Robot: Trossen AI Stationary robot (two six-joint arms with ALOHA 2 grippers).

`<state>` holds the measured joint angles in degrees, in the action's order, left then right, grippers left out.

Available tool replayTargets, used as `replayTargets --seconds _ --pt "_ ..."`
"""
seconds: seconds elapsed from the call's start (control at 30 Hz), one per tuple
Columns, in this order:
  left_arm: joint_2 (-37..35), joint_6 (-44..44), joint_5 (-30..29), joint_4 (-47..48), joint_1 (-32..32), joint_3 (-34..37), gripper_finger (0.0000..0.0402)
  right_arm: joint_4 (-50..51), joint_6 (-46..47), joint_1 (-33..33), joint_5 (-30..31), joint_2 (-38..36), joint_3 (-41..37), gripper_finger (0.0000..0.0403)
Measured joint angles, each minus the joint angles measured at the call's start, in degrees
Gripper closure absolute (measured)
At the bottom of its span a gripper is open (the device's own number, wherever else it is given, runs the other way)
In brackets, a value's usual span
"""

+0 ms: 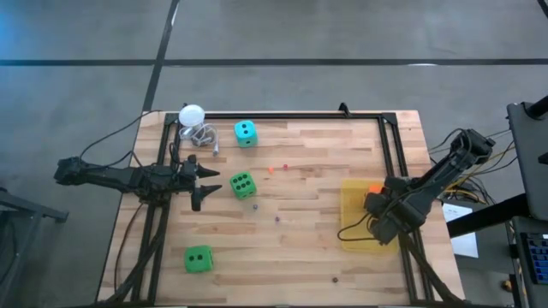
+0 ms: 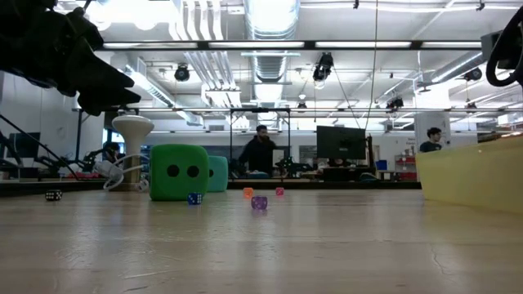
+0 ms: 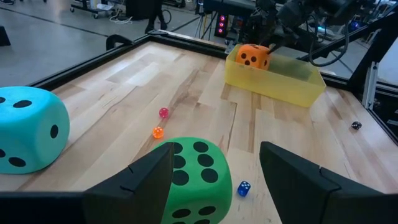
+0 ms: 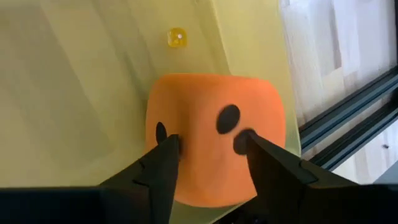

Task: Pick & Place Dice
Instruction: Put the large orange dice into the yellow bin, then put the top small black dice into the yellow bin

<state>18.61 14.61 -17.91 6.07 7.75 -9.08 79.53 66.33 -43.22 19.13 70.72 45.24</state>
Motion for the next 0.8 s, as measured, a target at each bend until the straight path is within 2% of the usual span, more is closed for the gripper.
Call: replayTargets --seconds 0.23,0.43,0.53,0.6,0.7,0.8 --pt "0.0 0.0 0.0 0.0 0.0 0.0 0.0159 -0.3 1.4 0.0 -1.7 0.0 3.6 0.0199" --pt "0.0 0.0 0.0 0.0 0.0 0.0 0.0159 -1.1 2.7 0.0 -1.6 0.0 9.8 0.0197" --pt "0.0 0.0 0.0 -1.6 0.0 0.0 0.0159 -5.1 2.4 0.0 -0.3 -0.1 12.9 0.0197" --pt "0.0 0.0 0.0 -4.6 0.0 0.0 0.0159 -9.1 0.5 0.0 2.9 -0.1 14.3 0.0197" --pt "0.0 0.2 0.6 -8.0 0.0 -0.1 0.0159 -16.6 -5.2 0.8 7.3 0.5 15.4 0.0197" --pt "0.0 0.4 1.6 -6.8 0.0 -1.0 0.0159 -21.6 -10.8 2.2 7.9 2.1 15.5 0.02"
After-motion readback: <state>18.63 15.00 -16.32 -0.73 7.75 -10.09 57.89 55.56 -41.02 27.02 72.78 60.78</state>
